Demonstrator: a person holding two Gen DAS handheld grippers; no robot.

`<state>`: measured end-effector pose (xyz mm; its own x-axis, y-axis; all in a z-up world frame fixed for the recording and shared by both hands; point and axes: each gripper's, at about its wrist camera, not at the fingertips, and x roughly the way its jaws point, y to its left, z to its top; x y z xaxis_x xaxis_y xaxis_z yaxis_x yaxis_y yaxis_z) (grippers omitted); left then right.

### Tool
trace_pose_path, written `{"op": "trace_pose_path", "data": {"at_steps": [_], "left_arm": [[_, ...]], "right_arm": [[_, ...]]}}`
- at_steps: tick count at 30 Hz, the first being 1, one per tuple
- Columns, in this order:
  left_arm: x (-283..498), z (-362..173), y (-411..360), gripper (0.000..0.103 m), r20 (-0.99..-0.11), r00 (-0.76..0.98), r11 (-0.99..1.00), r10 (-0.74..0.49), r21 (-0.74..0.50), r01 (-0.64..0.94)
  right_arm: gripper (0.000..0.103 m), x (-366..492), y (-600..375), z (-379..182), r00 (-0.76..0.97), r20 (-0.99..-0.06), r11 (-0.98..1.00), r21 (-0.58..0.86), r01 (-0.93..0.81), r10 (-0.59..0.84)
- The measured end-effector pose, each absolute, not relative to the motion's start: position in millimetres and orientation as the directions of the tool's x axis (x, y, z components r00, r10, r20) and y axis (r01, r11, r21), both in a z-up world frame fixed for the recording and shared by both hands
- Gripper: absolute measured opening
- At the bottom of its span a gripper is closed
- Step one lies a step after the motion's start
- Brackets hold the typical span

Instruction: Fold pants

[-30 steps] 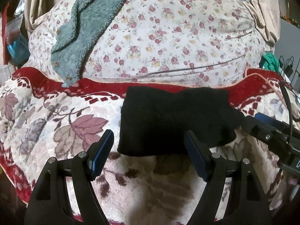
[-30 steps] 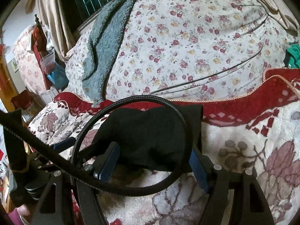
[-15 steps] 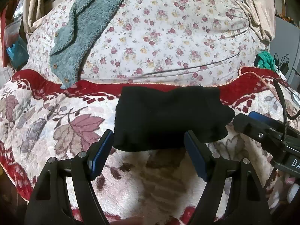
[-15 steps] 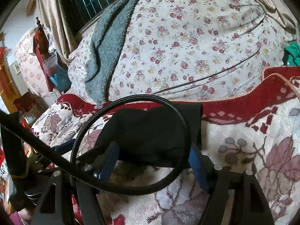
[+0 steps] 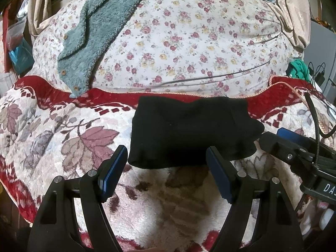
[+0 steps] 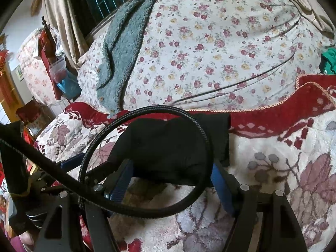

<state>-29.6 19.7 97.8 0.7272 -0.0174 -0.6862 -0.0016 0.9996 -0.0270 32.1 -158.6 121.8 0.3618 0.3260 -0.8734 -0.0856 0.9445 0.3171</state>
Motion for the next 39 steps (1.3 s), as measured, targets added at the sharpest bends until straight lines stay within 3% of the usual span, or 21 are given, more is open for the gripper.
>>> {"op": "trace_pose_path", "data": {"at_steps": [39], "left_arm": [[-27.9, 97.7, 17.5, 0.078, -0.668, 0.744, 1.0, -0.014, -0.009, 0.011]], "right_arm": [[0.073, 29.9, -156.0, 109.5, 0.344, -0.878, 0.942, 0.327, -0.075, 0.332]]}}
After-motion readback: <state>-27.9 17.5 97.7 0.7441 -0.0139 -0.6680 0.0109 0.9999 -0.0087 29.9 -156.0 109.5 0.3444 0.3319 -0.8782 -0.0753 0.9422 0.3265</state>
